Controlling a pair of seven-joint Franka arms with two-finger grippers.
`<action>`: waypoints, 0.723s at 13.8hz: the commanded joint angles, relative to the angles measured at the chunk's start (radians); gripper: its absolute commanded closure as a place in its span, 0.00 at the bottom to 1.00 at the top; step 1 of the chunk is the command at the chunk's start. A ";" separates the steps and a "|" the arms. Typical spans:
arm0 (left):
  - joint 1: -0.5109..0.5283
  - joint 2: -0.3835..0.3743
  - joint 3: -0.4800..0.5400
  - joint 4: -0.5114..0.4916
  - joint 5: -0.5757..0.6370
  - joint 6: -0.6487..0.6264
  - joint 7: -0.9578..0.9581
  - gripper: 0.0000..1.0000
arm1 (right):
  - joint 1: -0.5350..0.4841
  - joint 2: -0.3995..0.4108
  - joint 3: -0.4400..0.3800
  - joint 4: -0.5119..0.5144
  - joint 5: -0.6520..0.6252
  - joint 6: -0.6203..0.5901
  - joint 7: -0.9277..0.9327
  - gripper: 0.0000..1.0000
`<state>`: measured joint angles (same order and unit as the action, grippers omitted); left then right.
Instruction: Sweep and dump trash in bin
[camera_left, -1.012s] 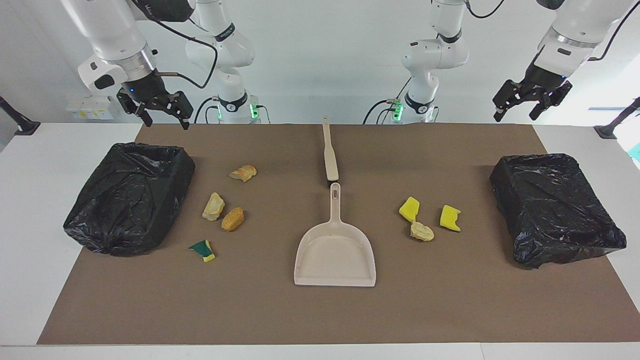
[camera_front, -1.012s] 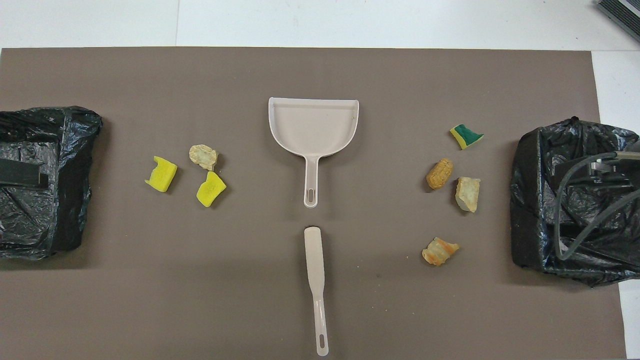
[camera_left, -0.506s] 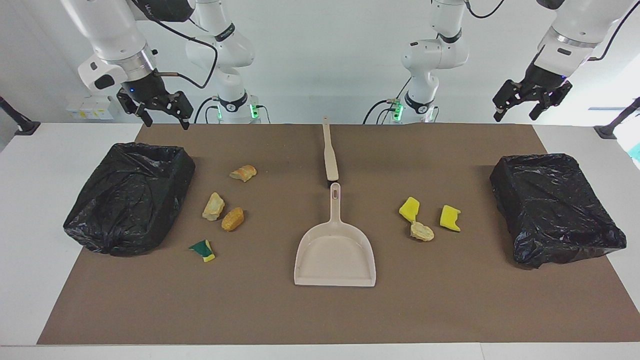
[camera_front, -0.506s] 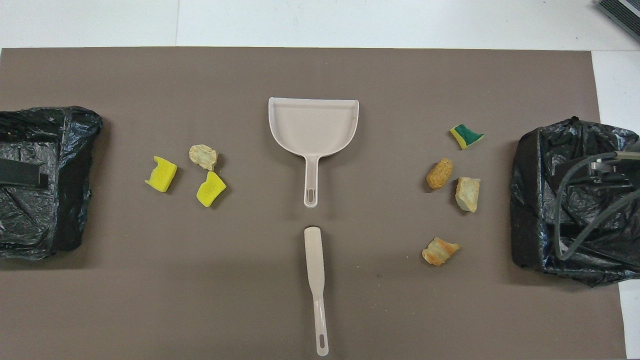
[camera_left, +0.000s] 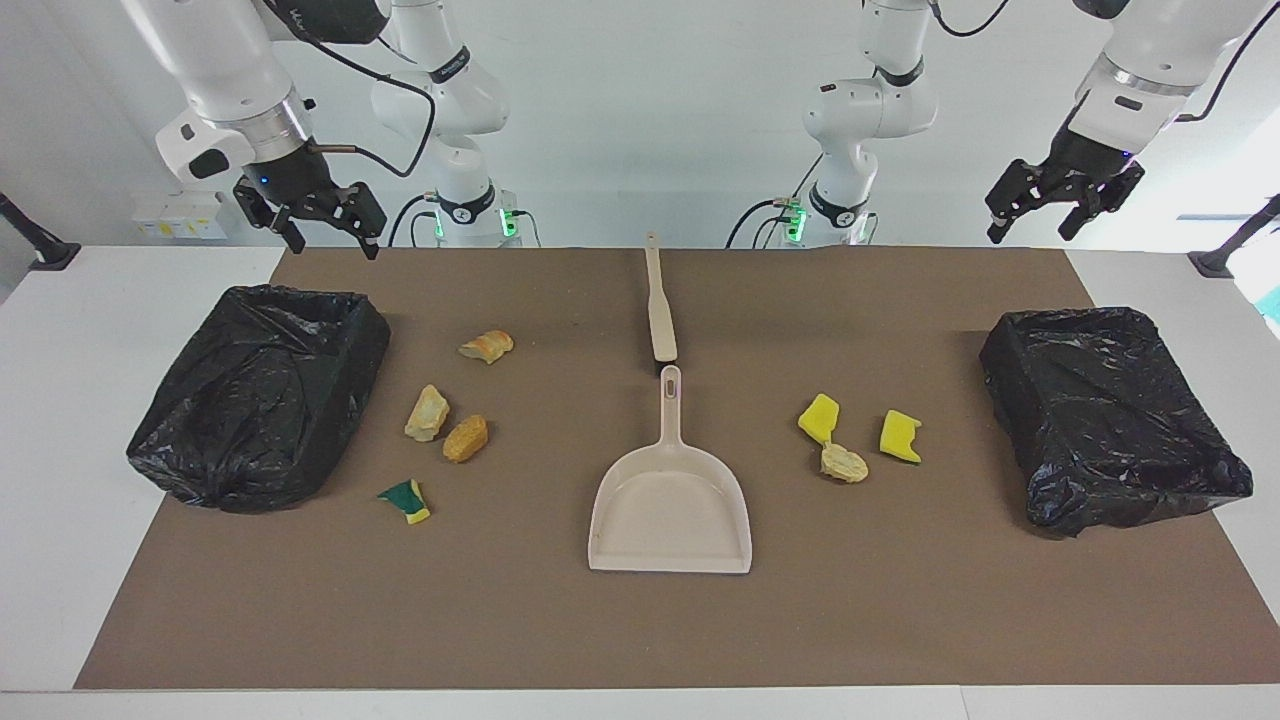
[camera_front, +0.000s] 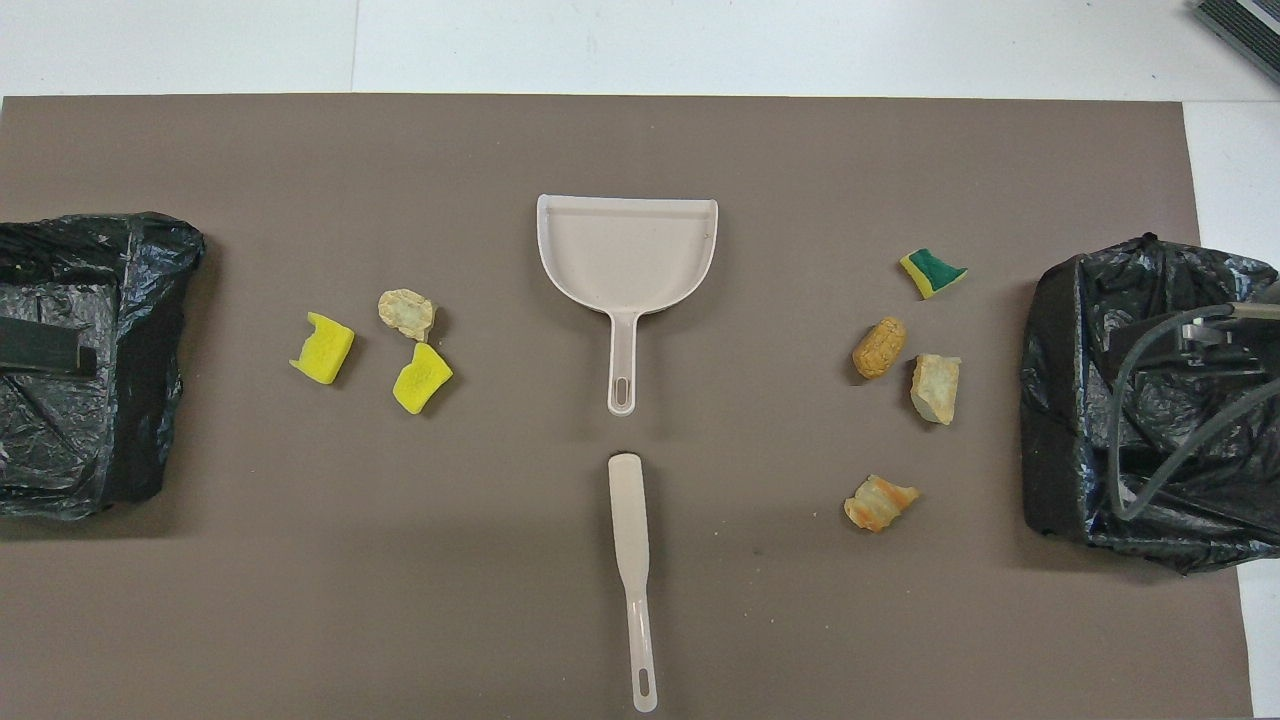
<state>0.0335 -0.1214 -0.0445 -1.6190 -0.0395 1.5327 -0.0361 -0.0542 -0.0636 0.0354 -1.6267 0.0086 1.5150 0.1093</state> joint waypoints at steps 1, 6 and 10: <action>-0.012 -0.024 0.000 -0.030 -0.022 0.020 0.012 0.00 | 0.000 -0.010 -0.006 -0.012 0.014 -0.003 -0.017 0.00; -0.015 -0.027 -0.008 -0.033 -0.025 0.017 0.012 0.00 | 0.000 -0.010 -0.006 -0.012 0.014 -0.001 -0.017 0.00; -0.072 -0.067 -0.015 -0.106 -0.025 0.018 -0.005 0.00 | 0.000 -0.010 -0.006 -0.012 0.014 -0.003 -0.017 0.00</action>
<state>0.0034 -0.1267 -0.0684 -1.6319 -0.0531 1.5323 -0.0361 -0.0542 -0.0636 0.0354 -1.6267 0.0086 1.5150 0.1093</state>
